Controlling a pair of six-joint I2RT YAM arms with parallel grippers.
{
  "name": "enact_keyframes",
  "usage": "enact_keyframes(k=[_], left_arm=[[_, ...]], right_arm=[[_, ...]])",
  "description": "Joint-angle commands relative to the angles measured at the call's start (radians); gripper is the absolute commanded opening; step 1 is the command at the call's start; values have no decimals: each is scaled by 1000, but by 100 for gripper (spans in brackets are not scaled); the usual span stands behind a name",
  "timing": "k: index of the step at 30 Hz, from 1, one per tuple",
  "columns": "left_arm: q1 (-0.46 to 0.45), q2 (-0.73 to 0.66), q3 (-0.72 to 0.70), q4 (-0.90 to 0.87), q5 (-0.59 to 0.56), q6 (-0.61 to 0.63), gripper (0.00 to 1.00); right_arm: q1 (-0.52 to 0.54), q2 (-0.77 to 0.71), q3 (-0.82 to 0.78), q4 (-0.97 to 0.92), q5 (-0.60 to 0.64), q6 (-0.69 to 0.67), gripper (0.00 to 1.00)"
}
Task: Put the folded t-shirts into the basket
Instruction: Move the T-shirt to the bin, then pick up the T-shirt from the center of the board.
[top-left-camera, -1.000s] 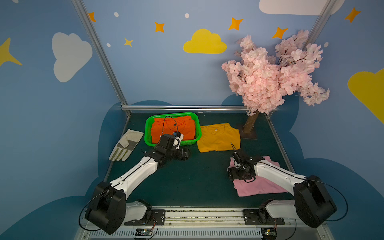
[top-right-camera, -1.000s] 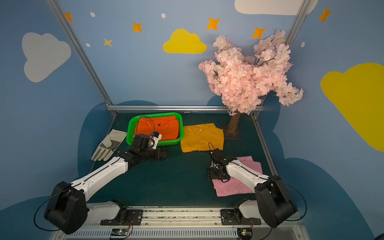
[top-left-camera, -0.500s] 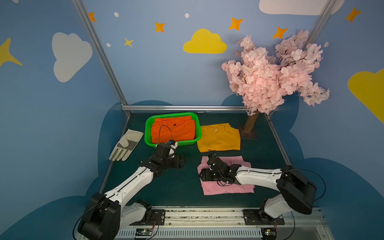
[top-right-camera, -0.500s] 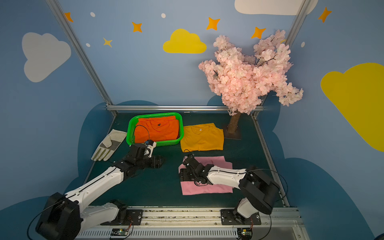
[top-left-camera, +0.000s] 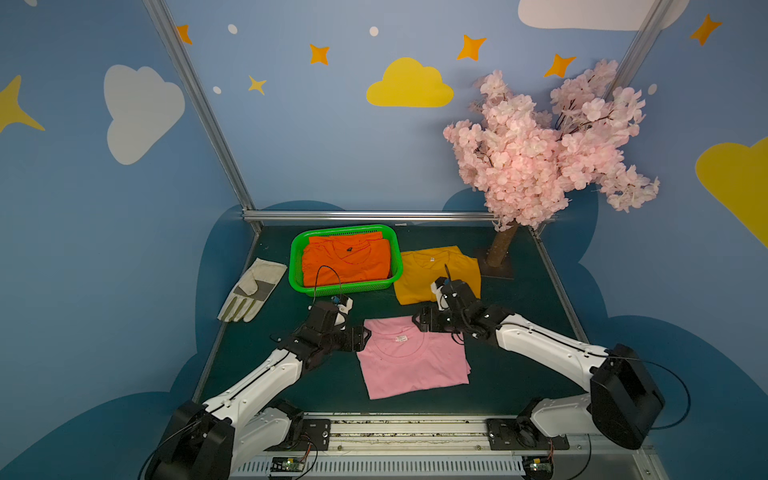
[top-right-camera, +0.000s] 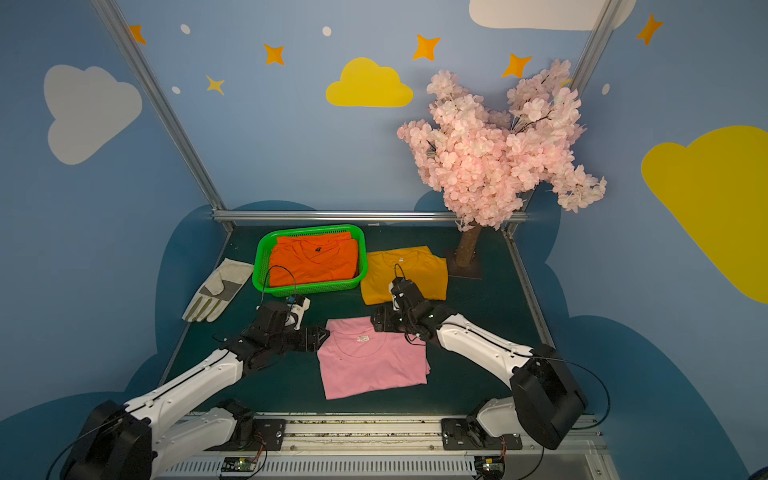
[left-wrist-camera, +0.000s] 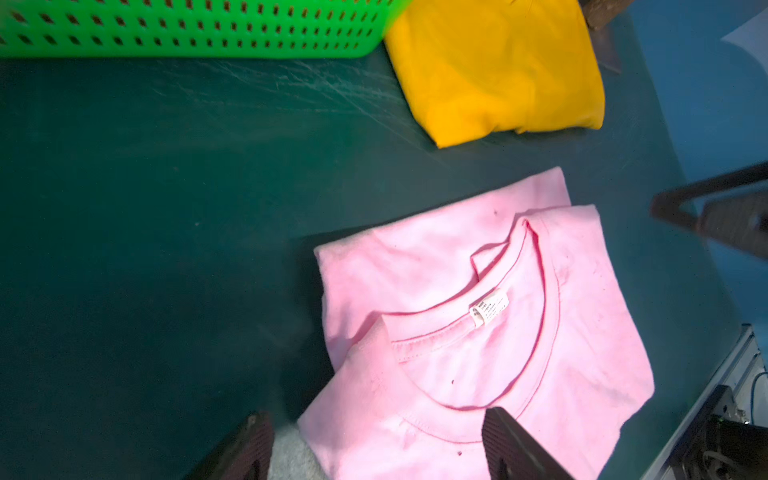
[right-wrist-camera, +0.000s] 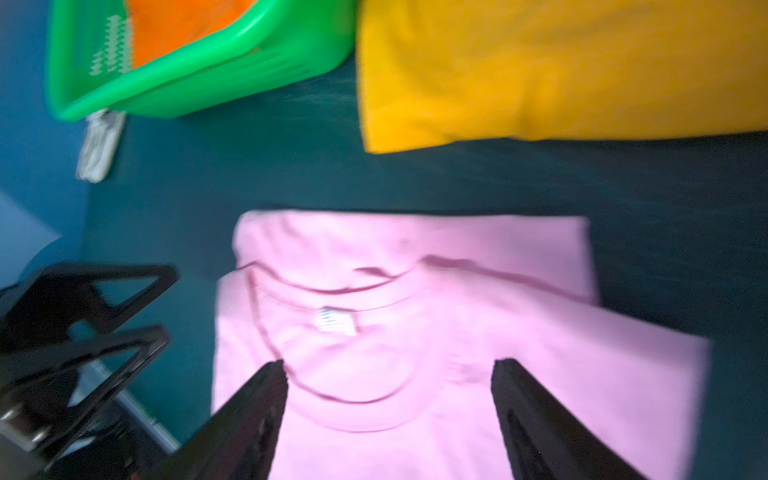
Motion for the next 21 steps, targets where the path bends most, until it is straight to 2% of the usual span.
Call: enact_keyframes(k=[1, 4, 6, 12, 21], left_arm=[[-17, 54, 20, 48, 20, 25, 84], [-23, 123, 44, 48, -4, 48, 85], [-23, 172, 72, 37, -3, 63, 85], [-28, 309, 114, 81, 56, 70, 80], [-52, 371, 75, 143, 90, 51, 66]], right_arm=[[-125, -4, -18, -140, 13, -141, 85], [-231, 43, 0, -156, -77, -236, 86], [-259, 79, 17, -160, -96, -261, 86], [-253, 166, 50, -139, -147, -286, 86], [-218, 298, 60, -95, -209, -299, 78]])
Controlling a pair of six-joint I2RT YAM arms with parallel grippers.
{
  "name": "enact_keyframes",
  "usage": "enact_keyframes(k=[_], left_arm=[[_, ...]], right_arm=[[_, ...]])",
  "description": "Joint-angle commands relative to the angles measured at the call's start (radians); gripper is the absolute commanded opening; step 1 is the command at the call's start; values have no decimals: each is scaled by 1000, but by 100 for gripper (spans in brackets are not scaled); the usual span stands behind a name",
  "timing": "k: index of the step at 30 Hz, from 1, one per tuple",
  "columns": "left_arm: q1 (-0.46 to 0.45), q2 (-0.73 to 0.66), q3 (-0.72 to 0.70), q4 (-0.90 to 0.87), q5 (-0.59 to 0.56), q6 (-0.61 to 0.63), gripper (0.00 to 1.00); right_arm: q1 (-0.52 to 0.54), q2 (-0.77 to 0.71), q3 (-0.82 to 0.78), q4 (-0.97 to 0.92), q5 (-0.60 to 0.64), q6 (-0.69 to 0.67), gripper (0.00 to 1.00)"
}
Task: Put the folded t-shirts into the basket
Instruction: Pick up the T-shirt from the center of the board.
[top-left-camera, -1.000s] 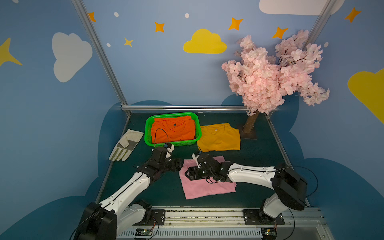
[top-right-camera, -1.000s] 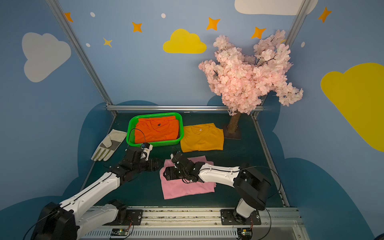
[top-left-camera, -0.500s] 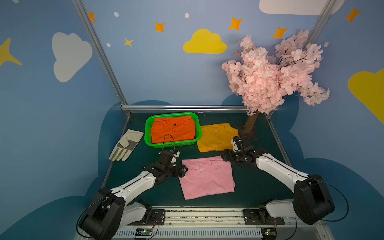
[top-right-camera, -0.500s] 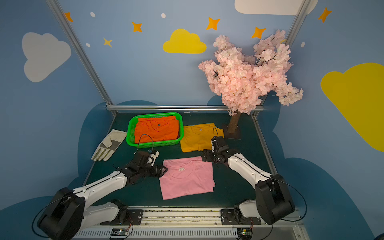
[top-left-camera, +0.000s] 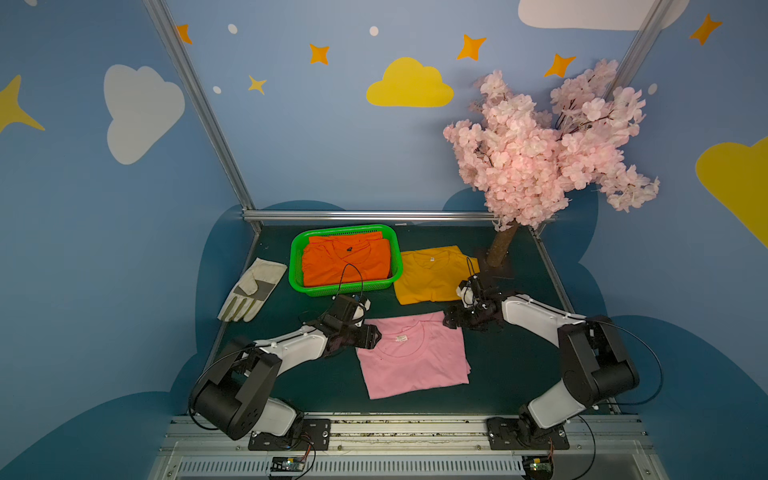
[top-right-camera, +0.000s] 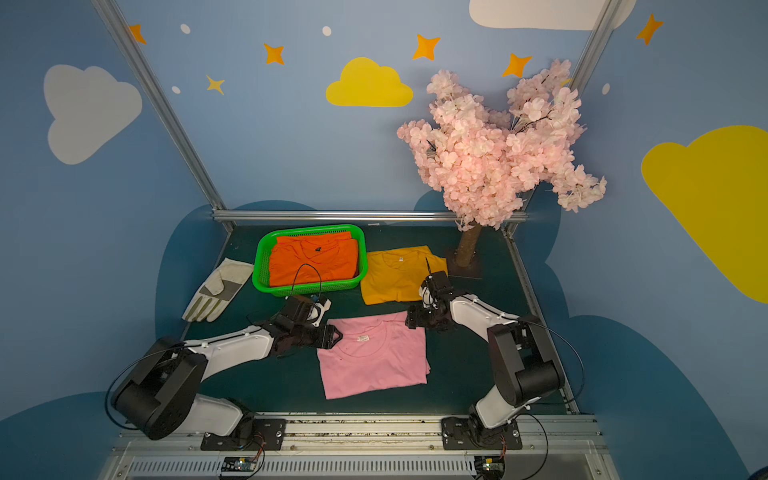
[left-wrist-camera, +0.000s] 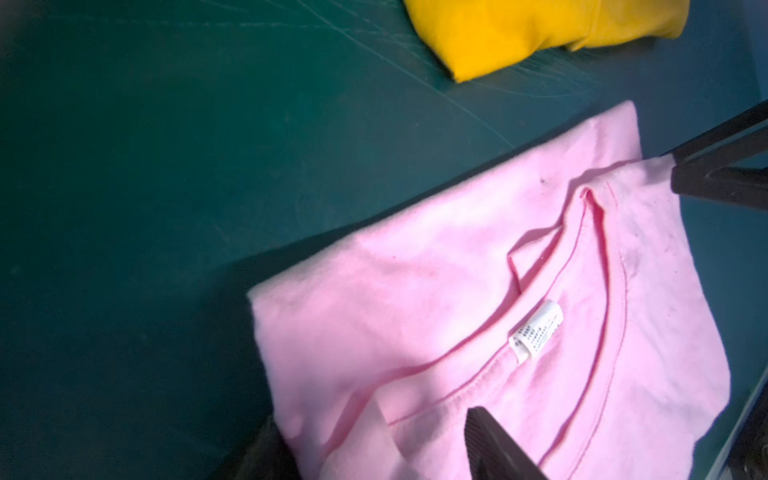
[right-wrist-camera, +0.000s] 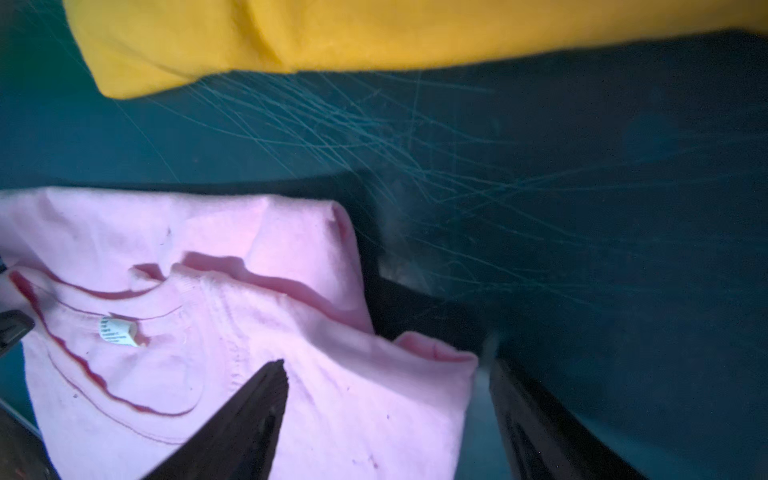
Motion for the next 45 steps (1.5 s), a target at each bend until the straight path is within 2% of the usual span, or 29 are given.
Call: enact_keyframes(k=[1, 3, 7, 10, 16, 18, 19, 20, 25, 32, 38, 45], left_arm=[[-8, 39, -28, 19, 57, -4, 64], [-8, 49, -39, 32, 64, -10, 59], [-7, 60, -55, 51, 69, -17, 48], [-8, 64, -62, 63, 68, -23, 40], [-6, 49, -69, 82, 68, -37, 24], [-1, 35, -69, 83, 71, -46, 14], [2, 24, -70, 83, 74, -52, 6], [5, 11, -72, 84, 76, -60, 3], [14, -84, -84, 83, 99, -86, 2], [21, -306, -52, -8, 74, -114, 2], [47, -475, 35, -137, -24, -92, 2], [141, -484, 248, -292, -4, -47, 2]], right_arm=[[18, 49, 12, 30, -45, -14, 77], [27, 68, 14, 42, -60, -12, 74], [57, 90, 8, 72, -71, -2, 62], [71, 100, 1, 104, -88, 10, 45], [72, 91, -10, 172, -126, 6, 19], [69, 70, -20, 195, -137, 4, 9], [65, 54, -30, 206, -142, 6, 5], [62, 32, -43, 220, -148, 8, 1], [52, -106, -112, 294, -162, 41, 0], [58, -310, -143, 330, -154, 113, 0], [83, -453, -67, 276, -105, 153, 0], [137, -475, 92, 259, -56, 177, 0]])
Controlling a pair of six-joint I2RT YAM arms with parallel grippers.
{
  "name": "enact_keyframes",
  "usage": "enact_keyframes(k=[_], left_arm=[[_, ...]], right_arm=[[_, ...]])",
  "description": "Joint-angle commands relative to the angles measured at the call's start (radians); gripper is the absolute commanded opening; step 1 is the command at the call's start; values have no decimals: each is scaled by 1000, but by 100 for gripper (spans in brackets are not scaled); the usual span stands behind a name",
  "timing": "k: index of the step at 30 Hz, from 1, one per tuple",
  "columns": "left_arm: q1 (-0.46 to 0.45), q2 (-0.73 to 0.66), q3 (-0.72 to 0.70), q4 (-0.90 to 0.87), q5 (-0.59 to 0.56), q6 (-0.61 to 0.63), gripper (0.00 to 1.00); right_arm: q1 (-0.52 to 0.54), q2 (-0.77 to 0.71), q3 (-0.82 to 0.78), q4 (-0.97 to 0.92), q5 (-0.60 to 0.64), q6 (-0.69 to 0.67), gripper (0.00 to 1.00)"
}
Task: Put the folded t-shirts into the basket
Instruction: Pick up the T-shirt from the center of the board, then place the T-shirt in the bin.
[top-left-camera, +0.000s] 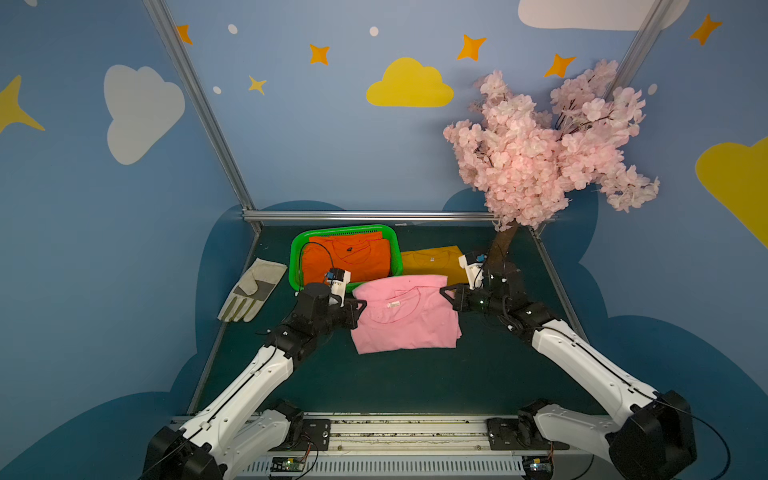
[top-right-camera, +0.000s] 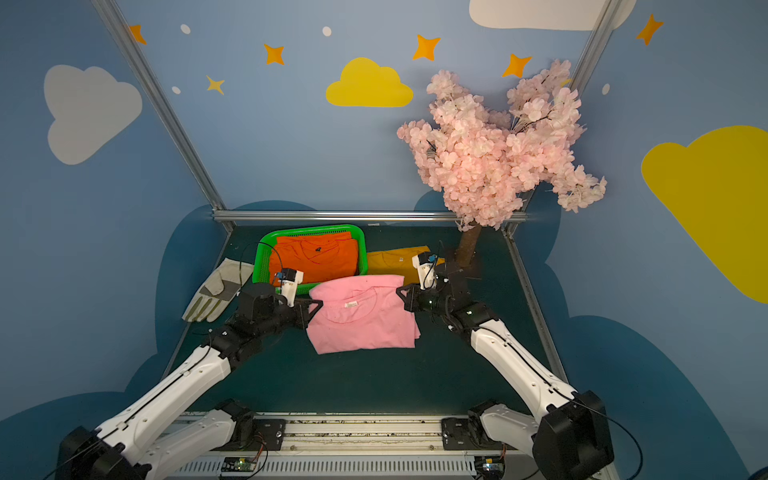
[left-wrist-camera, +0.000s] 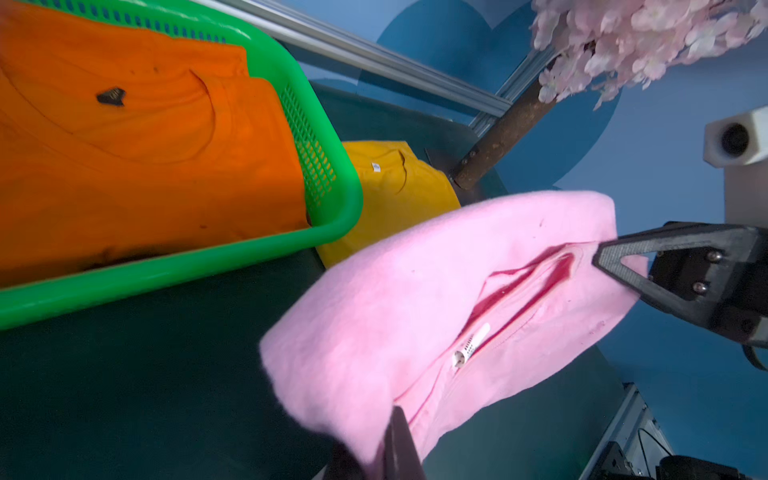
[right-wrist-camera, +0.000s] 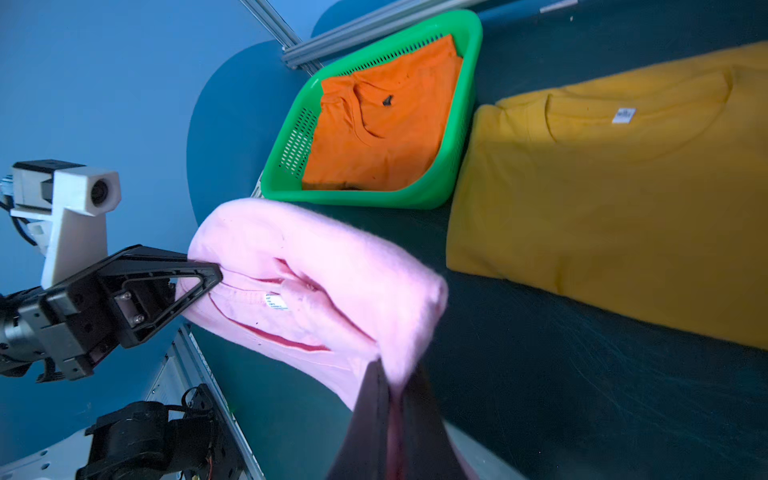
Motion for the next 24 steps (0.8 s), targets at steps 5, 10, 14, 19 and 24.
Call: enact_keyframes(k=[5, 10, 14, 19, 24], left_arm=[[105, 48, 239, -157, 3, 68, 2], [219, 125, 398, -195, 15, 89, 2], [289, 230, 534, -224, 13, 103, 2], [371, 361, 683, -255, 20, 116, 2], [441, 491, 788, -279, 65, 113, 2]], right_arm=[[71, 73, 206, 1, 87, -12, 0], [116, 221, 387, -6, 155, -20, 0], [133, 375, 551, -6, 168, -20, 0], [141, 579, 776, -6, 160, 3, 0], [141, 775, 996, -36, 134, 9, 0]])
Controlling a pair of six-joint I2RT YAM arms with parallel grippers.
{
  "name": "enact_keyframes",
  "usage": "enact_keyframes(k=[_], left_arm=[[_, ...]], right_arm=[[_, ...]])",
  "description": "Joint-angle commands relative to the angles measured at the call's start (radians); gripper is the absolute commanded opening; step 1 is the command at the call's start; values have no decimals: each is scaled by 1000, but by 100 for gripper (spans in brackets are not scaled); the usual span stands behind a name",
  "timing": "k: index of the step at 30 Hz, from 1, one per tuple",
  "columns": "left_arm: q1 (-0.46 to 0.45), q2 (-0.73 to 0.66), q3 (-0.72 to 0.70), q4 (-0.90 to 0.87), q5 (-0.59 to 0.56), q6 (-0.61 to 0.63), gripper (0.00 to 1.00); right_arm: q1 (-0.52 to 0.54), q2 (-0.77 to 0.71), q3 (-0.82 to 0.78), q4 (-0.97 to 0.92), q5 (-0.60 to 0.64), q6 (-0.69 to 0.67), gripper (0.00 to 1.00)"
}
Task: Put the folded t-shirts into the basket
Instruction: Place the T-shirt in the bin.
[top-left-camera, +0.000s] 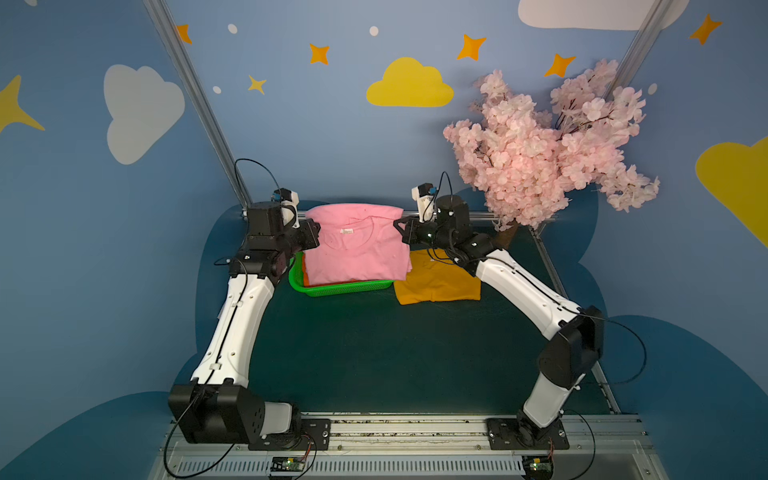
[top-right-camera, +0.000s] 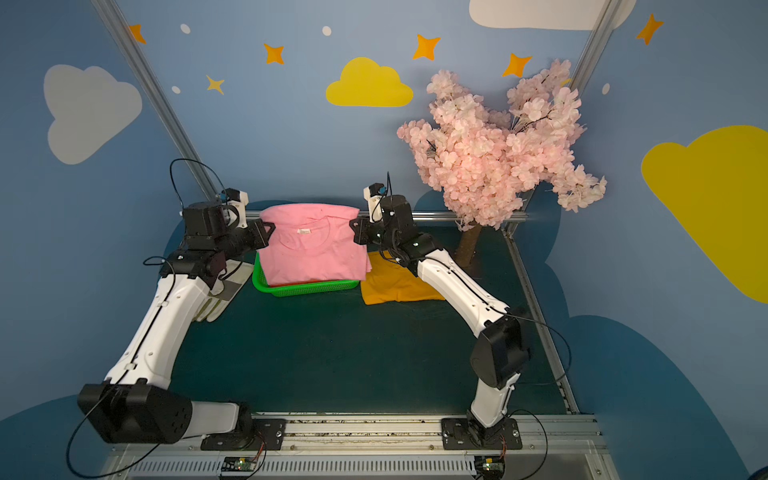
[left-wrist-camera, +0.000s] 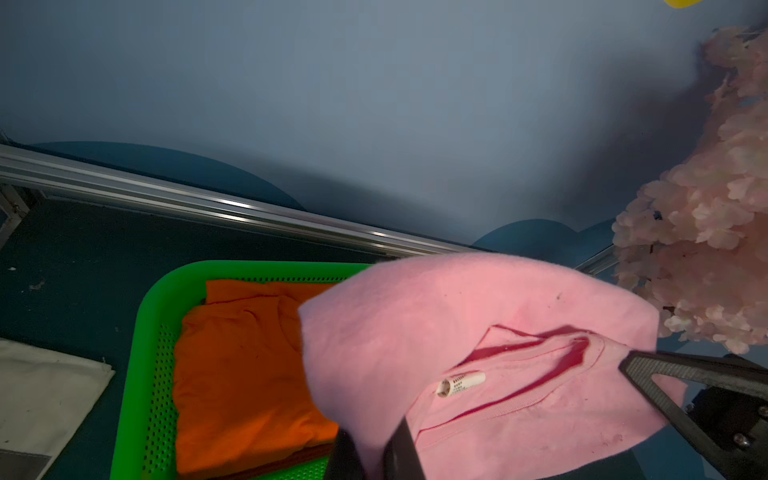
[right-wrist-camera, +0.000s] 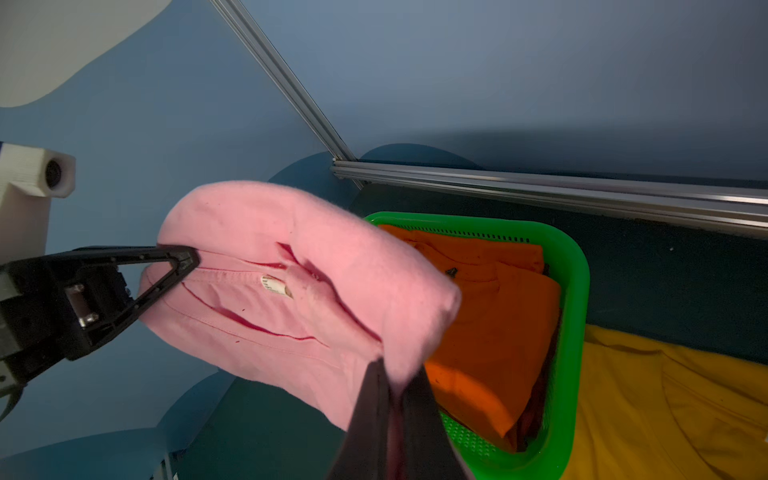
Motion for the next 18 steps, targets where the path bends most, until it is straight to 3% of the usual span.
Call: enact_keyframes(k=[1, 9, 18], left_arm=[[37, 63, 60, -30, 33, 8, 2], [71, 250, 198, -94, 0, 51, 2], [84, 365, 235, -137, 15, 74, 2]], right_arm=[[3, 90, 132, -27, -20, 9, 0], [4, 340, 410, -120, -54, 28, 0], [10, 446, 475, -153, -86, 52, 0]])
